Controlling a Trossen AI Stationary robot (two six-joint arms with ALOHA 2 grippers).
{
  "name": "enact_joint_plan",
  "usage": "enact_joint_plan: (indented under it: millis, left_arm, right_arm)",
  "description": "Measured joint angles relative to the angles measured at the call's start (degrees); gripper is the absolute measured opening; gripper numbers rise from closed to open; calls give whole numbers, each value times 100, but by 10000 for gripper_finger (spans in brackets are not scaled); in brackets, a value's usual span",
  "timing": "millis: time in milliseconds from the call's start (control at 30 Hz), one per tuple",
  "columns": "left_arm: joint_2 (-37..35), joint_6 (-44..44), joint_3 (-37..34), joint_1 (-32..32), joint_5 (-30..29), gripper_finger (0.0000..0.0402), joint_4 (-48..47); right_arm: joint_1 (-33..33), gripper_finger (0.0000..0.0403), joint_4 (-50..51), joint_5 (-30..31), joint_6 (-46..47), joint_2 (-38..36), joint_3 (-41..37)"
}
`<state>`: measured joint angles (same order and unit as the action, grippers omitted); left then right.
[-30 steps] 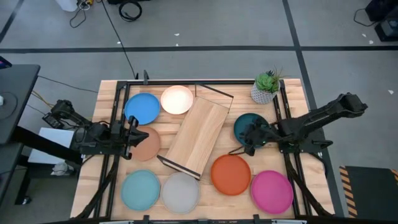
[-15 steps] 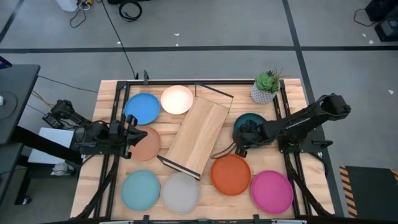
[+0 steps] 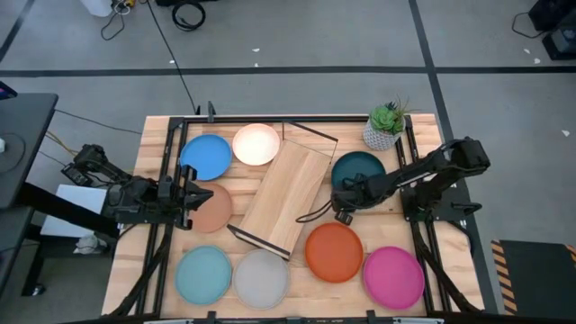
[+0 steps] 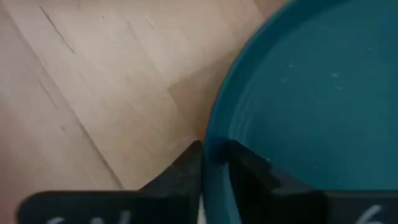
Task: Place and stack plates onto a shelf
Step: Put the dark green plate on the shelf
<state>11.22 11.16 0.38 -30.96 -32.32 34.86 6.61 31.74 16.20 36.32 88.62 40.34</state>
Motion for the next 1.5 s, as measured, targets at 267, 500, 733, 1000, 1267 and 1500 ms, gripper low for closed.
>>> enact_joint_plan:
  millis: [267, 500, 733, 1000, 1267, 1500]
  left_arm:
    - [0, 5, 0, 0, 0, 32, 2]
    - [0, 5, 0, 0, 0, 32, 5]
    - [0, 2, 0, 0, 0, 32, 8]
    - [0, -64, 0, 0, 1, 32, 8]
    - [0, -796, 0, -1, 4, 32, -43]
    - [0, -905, 0, -1, 6, 32, -87]
  right_arm:
    - [5, 13, 665, 17, 209, -401, 121]
    - [197, 13, 1732, -60, 420, -678, 613]
    - [669, 13, 2267, -43, -261, -616, 1297]
    - [1140, 13, 1968, 323, -1977, -616, 1835]
    - [1085, 13, 326, -85, -4690, -621, 1604]
    - [394, 14, -586, -738, -5824, -619, 1373]
